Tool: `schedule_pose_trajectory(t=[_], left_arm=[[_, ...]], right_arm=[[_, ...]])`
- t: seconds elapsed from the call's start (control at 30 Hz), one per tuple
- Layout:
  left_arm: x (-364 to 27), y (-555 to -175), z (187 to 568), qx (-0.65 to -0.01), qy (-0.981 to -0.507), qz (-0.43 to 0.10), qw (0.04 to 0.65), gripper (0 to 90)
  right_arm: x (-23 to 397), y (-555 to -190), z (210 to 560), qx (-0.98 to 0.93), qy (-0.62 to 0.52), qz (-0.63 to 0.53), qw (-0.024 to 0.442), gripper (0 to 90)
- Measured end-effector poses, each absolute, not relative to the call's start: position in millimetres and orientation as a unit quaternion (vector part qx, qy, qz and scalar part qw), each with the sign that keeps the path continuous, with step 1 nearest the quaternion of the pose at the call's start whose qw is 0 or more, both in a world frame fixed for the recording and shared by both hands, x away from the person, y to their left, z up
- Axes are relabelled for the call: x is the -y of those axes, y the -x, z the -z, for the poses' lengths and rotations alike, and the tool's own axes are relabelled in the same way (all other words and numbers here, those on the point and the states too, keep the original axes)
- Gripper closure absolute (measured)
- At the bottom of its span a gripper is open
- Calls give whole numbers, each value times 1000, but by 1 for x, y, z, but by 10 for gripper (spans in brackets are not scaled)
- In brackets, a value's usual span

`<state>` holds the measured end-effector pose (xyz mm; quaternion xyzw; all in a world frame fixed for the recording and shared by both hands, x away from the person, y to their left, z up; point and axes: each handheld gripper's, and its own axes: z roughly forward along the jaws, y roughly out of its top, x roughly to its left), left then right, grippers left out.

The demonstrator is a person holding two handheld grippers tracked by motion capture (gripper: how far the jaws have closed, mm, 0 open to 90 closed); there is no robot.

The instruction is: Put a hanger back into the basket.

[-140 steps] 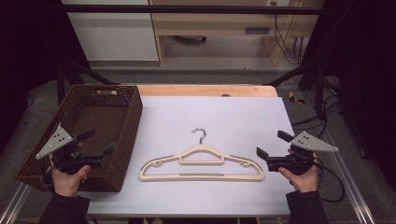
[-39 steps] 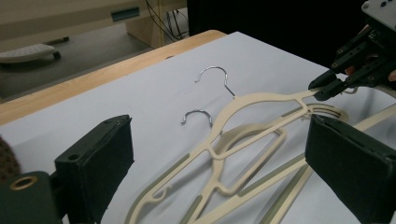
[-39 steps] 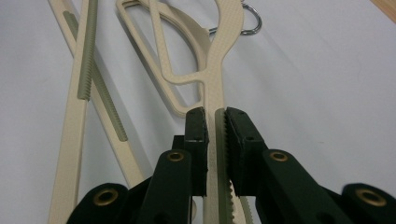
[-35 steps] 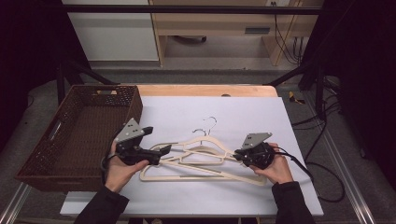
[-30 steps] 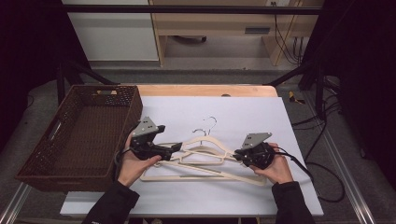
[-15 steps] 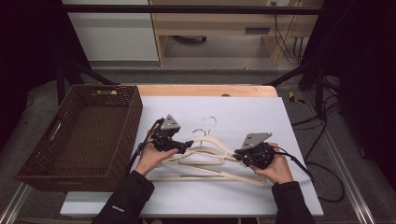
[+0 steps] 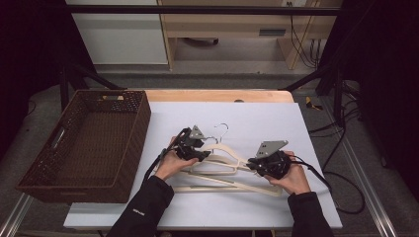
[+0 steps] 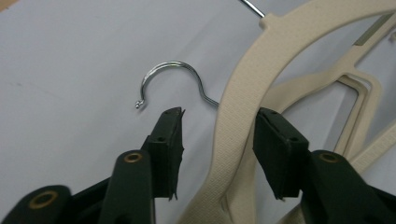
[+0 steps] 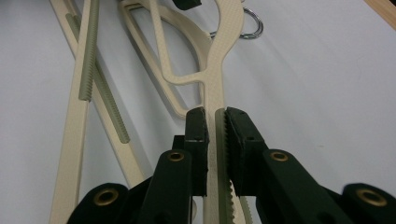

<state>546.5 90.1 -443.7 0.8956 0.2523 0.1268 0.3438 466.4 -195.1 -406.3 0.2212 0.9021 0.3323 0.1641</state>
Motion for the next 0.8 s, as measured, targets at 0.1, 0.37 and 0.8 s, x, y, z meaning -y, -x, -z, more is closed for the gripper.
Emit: schedule_pose_trajectory(t=[0.1, 0.37, 0.8], left_arm=[[-90, -547, 445, -248, -899, -127, 337, 655], [-91, -534, 435, -218, -905, -150, 332, 738], [-101, -485, 411, -155, -903, -206, 343, 765]], right_arm=[[195, -466, 406, -902, -218, -333, 165, 795], [197, -465, 405, -901, -216, -342, 158, 792], [198, -456, 405, -902, -204, -365, 112, 752]])
